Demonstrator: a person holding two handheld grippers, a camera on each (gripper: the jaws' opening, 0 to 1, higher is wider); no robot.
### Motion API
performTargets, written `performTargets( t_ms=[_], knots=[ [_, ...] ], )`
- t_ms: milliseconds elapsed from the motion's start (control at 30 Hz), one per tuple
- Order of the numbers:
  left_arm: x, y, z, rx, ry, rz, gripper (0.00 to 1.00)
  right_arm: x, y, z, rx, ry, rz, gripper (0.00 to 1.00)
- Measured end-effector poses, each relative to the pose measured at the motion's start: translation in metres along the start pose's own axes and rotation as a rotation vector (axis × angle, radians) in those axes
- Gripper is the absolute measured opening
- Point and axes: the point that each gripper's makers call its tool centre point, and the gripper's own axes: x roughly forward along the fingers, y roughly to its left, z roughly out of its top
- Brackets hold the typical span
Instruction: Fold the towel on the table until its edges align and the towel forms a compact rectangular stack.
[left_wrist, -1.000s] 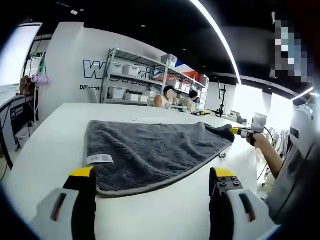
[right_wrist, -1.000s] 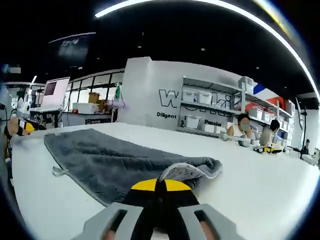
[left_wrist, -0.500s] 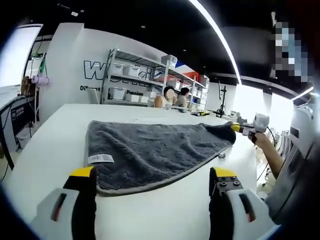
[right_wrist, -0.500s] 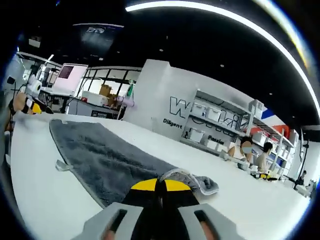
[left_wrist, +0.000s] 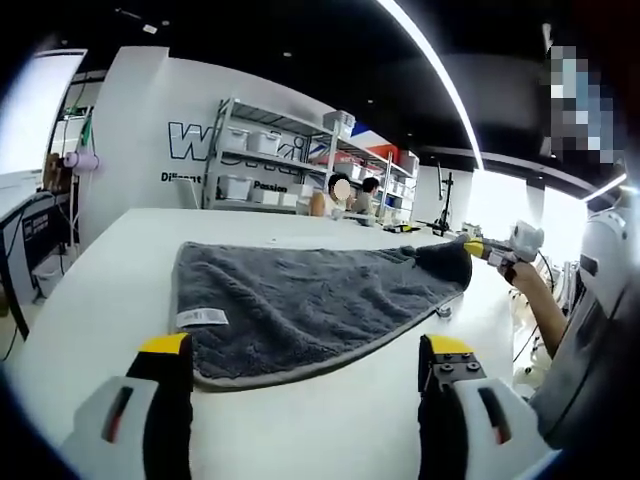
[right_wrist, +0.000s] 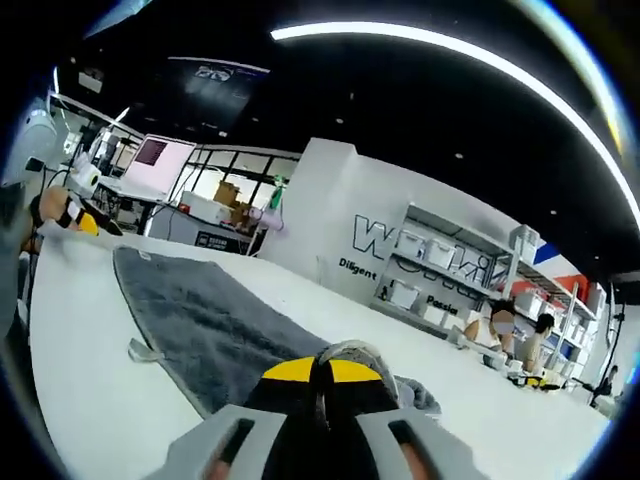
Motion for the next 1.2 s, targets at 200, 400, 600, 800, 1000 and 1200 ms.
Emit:
performTargets(
  t_ms=[200,400,600,800,1000,1200],
  knots=[
    [0.000,0.002,-0.001,-0.002,0.001,0.002,0.98,0.010,0.035,-0.025,-0.068,0.133,0.150,0.03],
    [0.001,0.001,-0.002,-0.005,0.003,-0.004,0.98,0.018,0.077,-0.056,-0.171,0.259,0.300,0.05],
    [-0.001,0.003,-0.002,-0.005,0.002,0.003,0.98,0.022,0.085,-0.064,-0.143,0.292,0.322,0.06],
    [-0.001,0.004,-0.004,-0.009,0.006,0.007,0.98,0.019,0.087,-0.066,-0.134,0.305,0.333,0.06],
    [0.001,0.002,-0.004,-0.010,0.004,-0.003,0.98,0.015,0.087,-0.065,-0.114,0.306,0.341,0.10],
    [0.002,0.002,-0.005,-0.011,0.007,-0.005,0.98,0.012,0.085,-0.064,-0.043,0.289,0.335,0.10]
  ],
)
